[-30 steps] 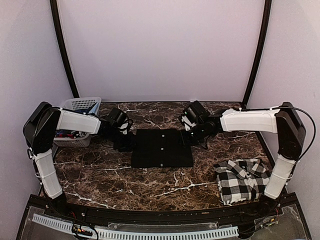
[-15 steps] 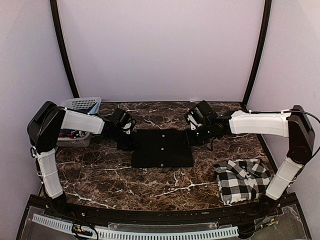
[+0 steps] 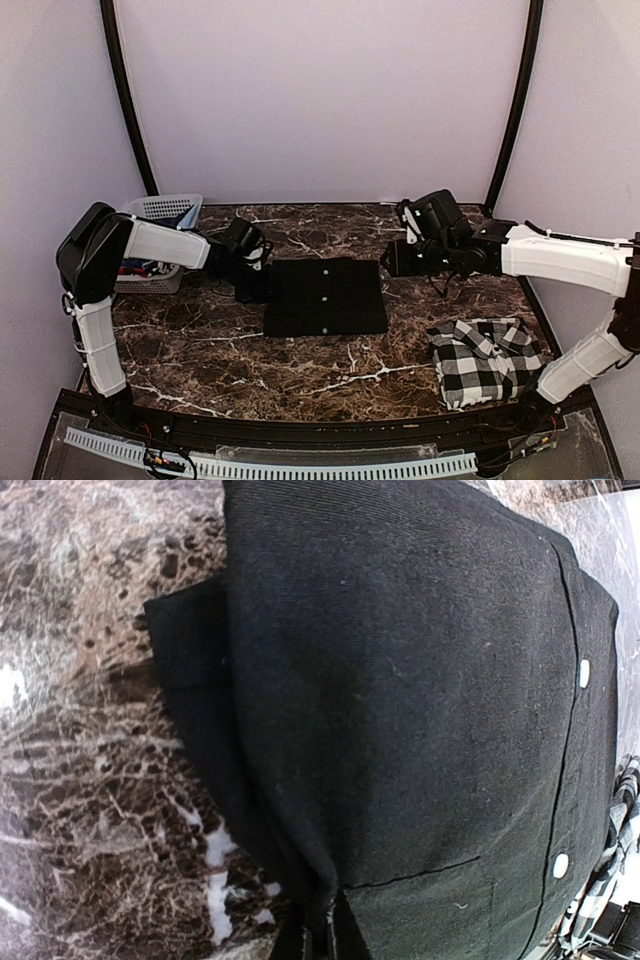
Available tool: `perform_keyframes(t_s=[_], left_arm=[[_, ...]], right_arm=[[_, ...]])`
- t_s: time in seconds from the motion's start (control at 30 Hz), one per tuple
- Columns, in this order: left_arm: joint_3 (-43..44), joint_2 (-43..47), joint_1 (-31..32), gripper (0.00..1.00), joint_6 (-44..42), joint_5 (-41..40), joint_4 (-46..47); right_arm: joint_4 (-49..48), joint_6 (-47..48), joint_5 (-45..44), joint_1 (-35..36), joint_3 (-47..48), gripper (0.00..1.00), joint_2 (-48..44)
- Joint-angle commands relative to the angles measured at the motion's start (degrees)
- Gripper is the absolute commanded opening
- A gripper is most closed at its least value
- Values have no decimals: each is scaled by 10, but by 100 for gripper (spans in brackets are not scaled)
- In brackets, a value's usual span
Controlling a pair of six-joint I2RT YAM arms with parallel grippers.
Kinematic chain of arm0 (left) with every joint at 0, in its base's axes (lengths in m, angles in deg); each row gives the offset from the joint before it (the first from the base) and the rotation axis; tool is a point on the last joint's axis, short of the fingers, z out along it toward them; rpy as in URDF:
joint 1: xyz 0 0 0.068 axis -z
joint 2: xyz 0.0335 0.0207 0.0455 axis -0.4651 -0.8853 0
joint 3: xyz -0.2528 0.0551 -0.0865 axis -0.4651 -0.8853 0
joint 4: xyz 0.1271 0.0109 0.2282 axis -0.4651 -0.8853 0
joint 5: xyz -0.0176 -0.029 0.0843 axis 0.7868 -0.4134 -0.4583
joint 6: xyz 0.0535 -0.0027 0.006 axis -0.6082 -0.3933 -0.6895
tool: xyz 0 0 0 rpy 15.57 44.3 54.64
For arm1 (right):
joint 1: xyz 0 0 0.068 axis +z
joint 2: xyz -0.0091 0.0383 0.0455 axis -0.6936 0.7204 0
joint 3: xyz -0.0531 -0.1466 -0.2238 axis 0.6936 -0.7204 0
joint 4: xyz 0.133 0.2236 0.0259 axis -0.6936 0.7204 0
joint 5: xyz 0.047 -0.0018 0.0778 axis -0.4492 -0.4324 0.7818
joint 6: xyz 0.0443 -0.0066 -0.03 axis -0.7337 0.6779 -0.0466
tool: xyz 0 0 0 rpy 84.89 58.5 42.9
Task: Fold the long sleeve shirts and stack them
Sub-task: Pick up the square-folded shirt from the center of the board, then turn over the square-folded shirt at the center of the board.
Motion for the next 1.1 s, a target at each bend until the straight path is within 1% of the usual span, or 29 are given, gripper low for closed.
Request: perform_keyframes(t_s=[0.0, 0.2, 0.33, 0.47, 0.53, 0.77, 0.93, 1.03, 1.07], left_arm=[[-15, 27, 1, 0, -23, -5, -61], [-36, 64, -9, 0, -50, -2, -76], [-43, 78, -16, 0, -70, 6, -91], [-44, 95, -18, 0, -93, 11, -108], [-42, 104, -18, 0, -103, 11, -118], [-39, 131, -21, 0, -117, 19, -139], [-30, 145, -24, 0, -124, 21, -154], [-22, 158, -25, 0, -129, 22, -167], [-20, 161, -26, 0, -130, 22, -168]], right_arm=[[-21, -10, -44, -10, -25, 41, -20], [-42, -39, -20, -32, -67, 41, -26], [-57, -51, 6, -32, -81, 44, -10], [-58, -67, 22, -17, -77, 43, 22], [-64, -75, 27, -9, -72, 42, 42], [-66, -94, 50, 15, -25, 31, 125], [-44, -113, 67, 28, 12, 24, 193], [-42, -121, 64, 32, 16, 17, 216], [-43, -121, 62, 32, 17, 16, 222]])
